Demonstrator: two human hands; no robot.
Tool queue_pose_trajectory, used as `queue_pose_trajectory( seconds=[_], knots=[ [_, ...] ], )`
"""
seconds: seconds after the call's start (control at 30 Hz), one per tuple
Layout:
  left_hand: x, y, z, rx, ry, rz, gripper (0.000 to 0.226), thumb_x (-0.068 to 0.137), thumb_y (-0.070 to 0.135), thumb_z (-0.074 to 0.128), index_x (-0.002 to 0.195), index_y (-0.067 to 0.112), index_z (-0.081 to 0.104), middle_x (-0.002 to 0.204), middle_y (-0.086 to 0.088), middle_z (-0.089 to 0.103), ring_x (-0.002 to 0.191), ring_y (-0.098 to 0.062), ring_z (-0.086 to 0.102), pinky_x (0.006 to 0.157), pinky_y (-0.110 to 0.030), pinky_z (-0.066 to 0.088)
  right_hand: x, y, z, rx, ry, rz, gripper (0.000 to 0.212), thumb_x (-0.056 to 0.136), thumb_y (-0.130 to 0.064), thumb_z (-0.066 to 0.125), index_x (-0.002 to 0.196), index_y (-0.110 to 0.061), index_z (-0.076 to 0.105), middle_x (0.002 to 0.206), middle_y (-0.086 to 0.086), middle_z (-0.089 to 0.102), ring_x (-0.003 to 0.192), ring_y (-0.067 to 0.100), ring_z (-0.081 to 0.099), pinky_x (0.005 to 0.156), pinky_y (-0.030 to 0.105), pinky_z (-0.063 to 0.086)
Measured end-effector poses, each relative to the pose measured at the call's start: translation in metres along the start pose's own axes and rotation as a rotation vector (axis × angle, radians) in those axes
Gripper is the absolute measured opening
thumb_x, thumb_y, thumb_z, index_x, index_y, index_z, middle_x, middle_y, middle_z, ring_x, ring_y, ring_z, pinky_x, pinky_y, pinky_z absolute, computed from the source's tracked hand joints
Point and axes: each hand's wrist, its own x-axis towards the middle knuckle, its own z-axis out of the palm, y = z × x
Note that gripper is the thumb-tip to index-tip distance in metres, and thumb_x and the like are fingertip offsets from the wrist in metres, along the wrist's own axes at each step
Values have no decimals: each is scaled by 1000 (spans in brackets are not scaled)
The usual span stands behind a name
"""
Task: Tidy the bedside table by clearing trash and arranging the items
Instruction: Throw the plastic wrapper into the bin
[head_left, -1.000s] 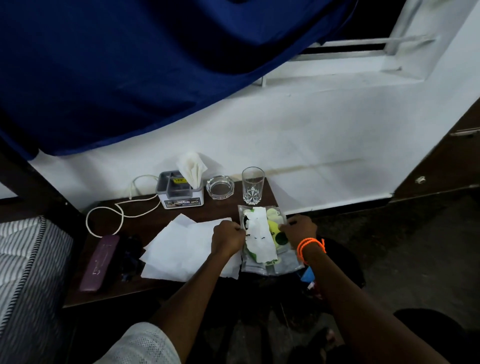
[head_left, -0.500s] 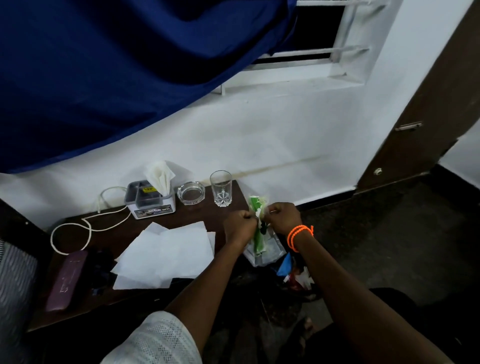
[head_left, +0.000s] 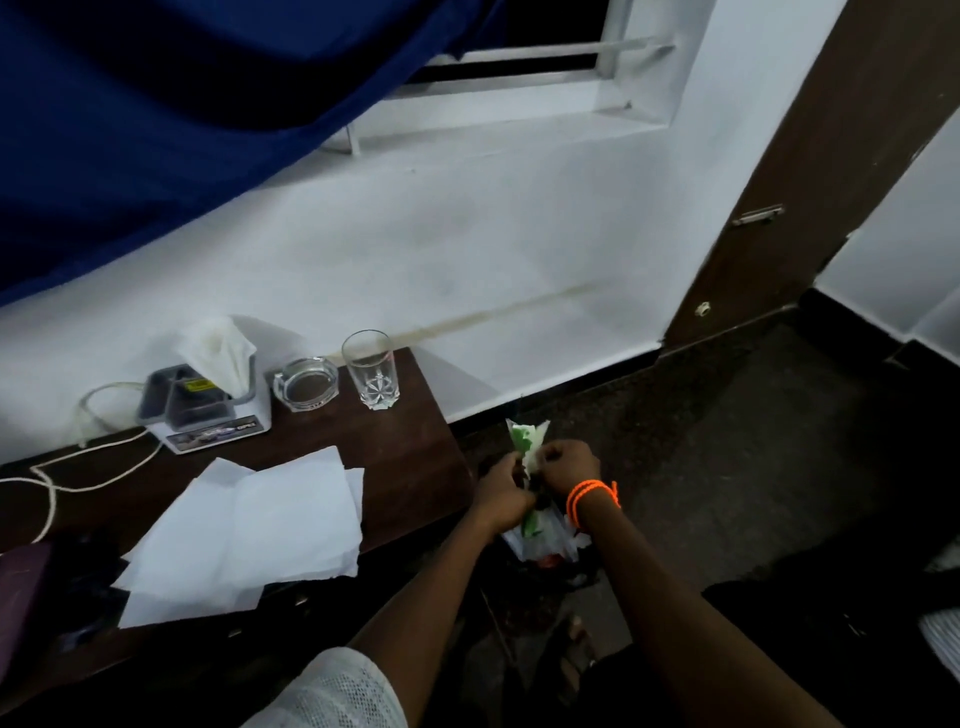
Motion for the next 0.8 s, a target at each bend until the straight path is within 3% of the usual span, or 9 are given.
queue_pose_trajectory(
  seconds=[0.1, 0.2, 0.4, 0.53, 0.63, 0.73, 0.8],
  knots=[
    [37, -44, 26, -69, -146, -26, 95, 45, 29, 78, 137, 33, 54, 128, -3, 70, 120, -22, 67, 103, -47, 54, 8, 20, 10, 1, -48, 24, 11, 83, -13, 73, 91, -12, 80, 90, 14, 77, 90, 27, 72, 84, 35, 57],
    [47, -58, 42, -62, -266, -37, 115, 47, 23, 75, 155, 24, 34, 136, -11, 64, 126, -28, 62, 105, -50, 52, 18, 38, 14, 20, -65, 65, 11, 83, -10, 73, 92, -9, 79, 90, 14, 76, 83, 22, 67, 84, 38, 56],
    [43, -50, 52, 26, -339, -31, 111, 69, -1, 75, 161, 14, 16, 150, -10, 50, 135, -20, 50, 111, -34, 46, 36, 75, 19, 24, -15, 161, 23, 87, -3, 65, 107, -5, 75, 108, 17, 74, 105, 30, 67, 87, 30, 49],
    [56, -62, 57, 27, -347, -68, 113, 69, -2, 73, 163, 17, 11, 155, -9, 44, 141, -25, 46, 113, -38, 44, 49, 89, 20, 4, -36, 182, 28, 86, 0, 63, 111, -6, 74, 117, 16, 72, 111, 31, 65, 87, 29, 48],
    [73, -80, 60, 63, -345, -117, 117, 66, 15, 73, 164, 22, 11, 161, -7, 39, 145, -27, 42, 116, -43, 42, 60, 96, 21, -1, -45, 197, 32, 84, 2, 63, 114, -1, 71, 120, 22, 69, 114, 35, 63, 90, 34, 49],
    [95, -100, 69, 156, -378, -138, 99, 74, 36, 57, 162, 10, 18, 160, -14, 36, 148, -31, 36, 118, -27, 29, 67, 102, 23, -23, -53, 203, 32, 86, -4, 64, 118, -6, 70, 119, 20, 69, 114, 35, 63, 90, 33, 49],
    [105, -112, 73, 162, -340, -121, 94, 79, 39, 53, 161, 12, 19, 161, -12, 33, 149, -30, 33, 120, -30, 27, 69, 103, 25, -19, -66, 225, 43, 82, 2, 66, 124, -8, 67, 122, 19, 67, 115, 35, 63, 91, 34, 52]
  ],
)
